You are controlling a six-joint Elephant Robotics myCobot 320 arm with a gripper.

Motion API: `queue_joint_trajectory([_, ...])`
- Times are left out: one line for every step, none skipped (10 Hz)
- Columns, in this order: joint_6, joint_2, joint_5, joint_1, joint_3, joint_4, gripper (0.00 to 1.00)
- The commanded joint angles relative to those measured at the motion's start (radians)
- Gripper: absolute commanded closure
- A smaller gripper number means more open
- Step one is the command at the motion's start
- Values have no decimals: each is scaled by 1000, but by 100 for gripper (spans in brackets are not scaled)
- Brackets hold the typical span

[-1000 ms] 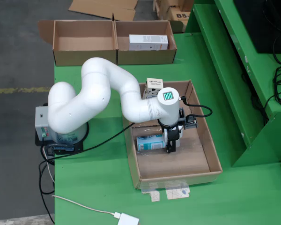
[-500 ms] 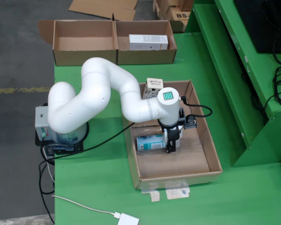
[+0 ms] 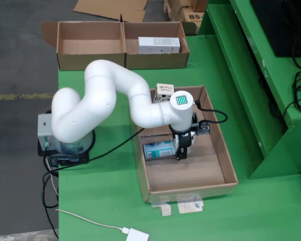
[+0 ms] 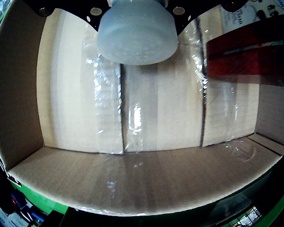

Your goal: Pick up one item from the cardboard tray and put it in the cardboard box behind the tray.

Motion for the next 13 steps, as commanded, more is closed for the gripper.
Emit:
queue_joint_trajectory([8, 259, -5, 12, 70, -121, 100])
queue_joint_trajectory([8, 259, -5, 12, 70, -121, 100])
queue_joint_trajectory([8, 282, -7, 17, 129, -194, 100])
queue_joint_trajectory([13, 313, -7, 22, 170, -251, 100])
queue_joint_trajectory([14, 352, -7, 24, 227, -319, 100])
queue_joint_trajectory([21, 364, -12, 29, 276, -361, 100])
queue_joint_trajectory([36, 409, -22, 46, 291, -401, 100])
queue_joint_trajectory([36, 409, -22, 46, 291, -401, 100])
queue_joint_trajectory([51, 406, -30, 54, 432, -515, 100])
queue_joint_trajectory([51, 406, -30, 54, 432, -515, 100])
queue_joint_trajectory([51, 406, -30, 54, 432, -515, 100])
queue_joint_trajectory([49, 415, -30, 64, 597, -647, 100])
queue_joint_trajectory([49, 415, -30, 64, 597, -647, 100])
